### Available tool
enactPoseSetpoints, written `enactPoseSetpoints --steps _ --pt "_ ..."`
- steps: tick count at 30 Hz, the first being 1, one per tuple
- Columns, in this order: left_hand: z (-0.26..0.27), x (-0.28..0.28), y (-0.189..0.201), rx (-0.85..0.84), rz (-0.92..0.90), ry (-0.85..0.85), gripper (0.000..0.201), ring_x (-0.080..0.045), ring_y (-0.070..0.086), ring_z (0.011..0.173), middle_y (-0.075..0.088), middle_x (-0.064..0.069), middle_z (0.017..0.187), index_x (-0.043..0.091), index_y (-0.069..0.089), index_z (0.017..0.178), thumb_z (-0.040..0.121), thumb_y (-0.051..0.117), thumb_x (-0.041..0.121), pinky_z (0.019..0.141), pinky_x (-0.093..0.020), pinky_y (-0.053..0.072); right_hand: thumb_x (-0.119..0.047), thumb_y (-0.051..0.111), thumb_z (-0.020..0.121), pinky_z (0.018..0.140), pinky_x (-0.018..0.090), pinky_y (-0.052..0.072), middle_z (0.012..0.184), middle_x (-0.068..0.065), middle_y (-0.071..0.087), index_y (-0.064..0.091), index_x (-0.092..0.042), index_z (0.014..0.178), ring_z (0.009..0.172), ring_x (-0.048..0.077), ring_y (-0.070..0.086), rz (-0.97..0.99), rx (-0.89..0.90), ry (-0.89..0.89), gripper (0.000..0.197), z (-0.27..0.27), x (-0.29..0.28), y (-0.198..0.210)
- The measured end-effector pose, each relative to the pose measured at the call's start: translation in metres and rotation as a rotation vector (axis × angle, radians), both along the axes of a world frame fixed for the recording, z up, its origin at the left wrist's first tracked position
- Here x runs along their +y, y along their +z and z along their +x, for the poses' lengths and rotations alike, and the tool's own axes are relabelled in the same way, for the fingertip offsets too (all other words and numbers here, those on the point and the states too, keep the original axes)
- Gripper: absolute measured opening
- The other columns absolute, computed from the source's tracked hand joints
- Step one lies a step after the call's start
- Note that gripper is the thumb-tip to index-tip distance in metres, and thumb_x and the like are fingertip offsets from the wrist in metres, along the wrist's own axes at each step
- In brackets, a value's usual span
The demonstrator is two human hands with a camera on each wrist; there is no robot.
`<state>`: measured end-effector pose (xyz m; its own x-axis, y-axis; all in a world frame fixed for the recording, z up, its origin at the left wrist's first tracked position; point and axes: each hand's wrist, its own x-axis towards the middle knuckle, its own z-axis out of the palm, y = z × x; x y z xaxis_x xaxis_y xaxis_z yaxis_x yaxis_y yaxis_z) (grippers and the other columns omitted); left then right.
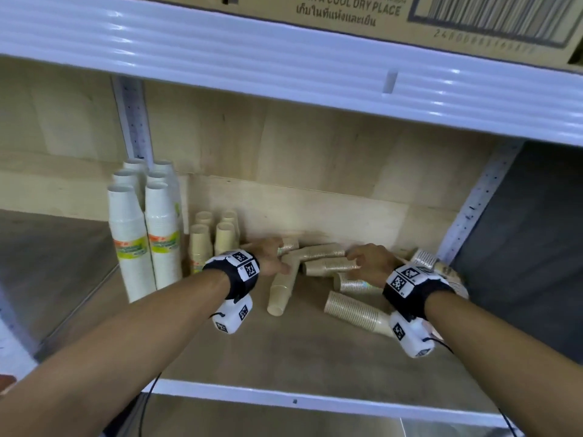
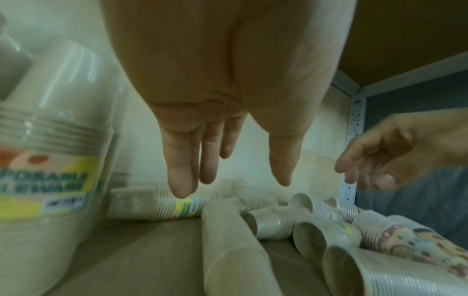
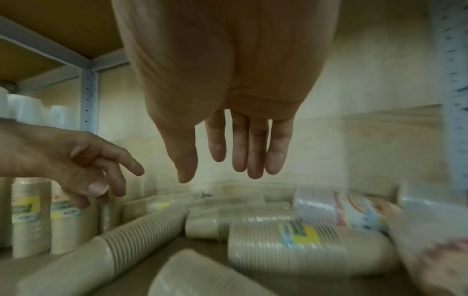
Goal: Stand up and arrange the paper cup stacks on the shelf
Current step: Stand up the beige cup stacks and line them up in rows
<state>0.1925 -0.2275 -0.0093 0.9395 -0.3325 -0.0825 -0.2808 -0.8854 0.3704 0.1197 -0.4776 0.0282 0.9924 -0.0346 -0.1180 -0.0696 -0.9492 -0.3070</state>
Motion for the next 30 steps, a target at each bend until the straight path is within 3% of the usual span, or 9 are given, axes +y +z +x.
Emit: enactPoseSetpoints --steps 2,7,12,13,16,18,25,27,30 --pt "-0.003 -0.004 -0.011 0.005 0.002 0.025 0.057 -0.016 0.054 0.094 0.061 0.002 0.120 0.023 0.053 0.125 0.077 0.071 0.048 0.073 -0.028 0.041 -0.043 0.076 0.075 0.092 0.030 0.049 0.123 -0.005 0.059 0.059 -0.025 0.124 0.110 0.015 0.058 -0.021 0.038 -0.042 0.054 -0.011 -0.013 -0.014" --pt "-0.010 -0.013 -0.036 0.057 -0.030 0.069 0.091 -0.023 0.052 0.125 0.052 -0.002 0.140 0.019 0.040 0.144 0.069 0.073 0.061 0.095 -0.032 0.045 -0.051 0.076 0.067 0.094 0.033 0.048 0.118 -0.006 0.061 0.061 -0.023 0.122 0.112 0.017 0.058 -0.072 0.139 -0.080 0.064 -0.026 -0.037 -0.052" --pt "-0.016 -0.019 -0.052 0.061 -0.014 0.099 0.098 -0.023 0.048 0.129 0.047 -0.004 0.143 0.013 0.038 0.145 0.067 0.077 0.059 0.102 -0.035 0.043 -0.077 0.069 0.040 0.096 0.032 0.050 0.130 -0.007 0.060 0.053 -0.029 0.136 0.116 0.016 0.059 -0.060 0.185 -0.013 0.108 -0.011 -0.082 -0.114" --pt "-0.017 -0.020 -0.053 0.050 0.001 0.102 0.098 -0.024 0.048 0.129 0.046 -0.005 0.143 0.012 0.037 0.145 0.068 0.077 0.057 0.103 -0.036 0.043 -0.075 0.074 0.045 0.096 0.032 0.049 0.129 -0.005 0.061 0.055 -0.026 0.134 0.115 0.017 0.060 -0.081 0.198 -0.013 0.103 -0.016 -0.078 -0.109" --pt "-0.017 -0.022 -0.057 0.021 0.018 0.108 0.094 -0.025 0.049 0.127 0.048 -0.006 0.141 0.012 0.039 0.143 0.068 0.079 0.053 0.103 -0.039 0.044 -0.036 0.077 0.072 0.091 0.026 0.046 0.127 0.000 0.061 0.055 -0.023 0.133 0.114 0.021 0.060 -0.134 0.172 -0.038 0.067 -0.042 -0.055 -0.083" --pt "-0.017 -0.022 -0.057 0.030 0.015 0.107 0.091 -0.024 0.051 0.124 0.049 -0.004 0.137 0.014 0.041 0.141 0.067 0.081 0.050 0.100 -0.038 0.046 -0.028 0.074 0.077 0.086 0.021 0.041 0.127 0.001 0.061 0.054 -0.023 0.135 0.114 0.022 0.060 -0.125 0.183 -0.052 0.062 -0.045 -0.057 -0.084" --pt "-0.014 -0.021 -0.042 0.142 0.061 0.078 0.082 -0.024 0.056 0.117 0.053 -0.003 0.132 0.017 0.042 0.139 0.070 0.082 0.037 0.091 -0.033 0.049 -0.037 0.079 0.069 0.086 0.029 0.049 0.124 0.000 0.061 0.055 -0.022 0.132 0.109 0.020 0.060 -0.111 0.231 -0.055 0.069 -0.039 -0.055 -0.073" --pt "-0.014 -0.018 -0.030 0.177 0.099 0.049 0.079 -0.024 0.060 0.109 0.059 -0.003 0.125 0.018 0.043 0.140 0.071 0.079 0.036 0.087 -0.034 0.052 -0.035 0.078 0.070 0.083 0.030 0.051 0.117 0.000 0.064 0.059 -0.020 0.128 0.103 0.020 0.062 -0.124 0.231 -0.040 0.063 -0.035 -0.055 -0.066" --pt "-0.013 -0.016 -0.006 0.165 0.193 0.026 0.061 -0.023 0.063 0.092 0.063 -0.003 0.107 0.013 0.054 0.126 0.075 0.075 0.038 0.071 -0.030 0.051 -0.034 0.078 0.072 0.087 0.032 0.053 0.118 0.002 0.064 0.062 -0.019 0.125 0.104 0.021 0.062 -0.124 0.195 -0.035 0.058 -0.029 -0.053 -0.051"
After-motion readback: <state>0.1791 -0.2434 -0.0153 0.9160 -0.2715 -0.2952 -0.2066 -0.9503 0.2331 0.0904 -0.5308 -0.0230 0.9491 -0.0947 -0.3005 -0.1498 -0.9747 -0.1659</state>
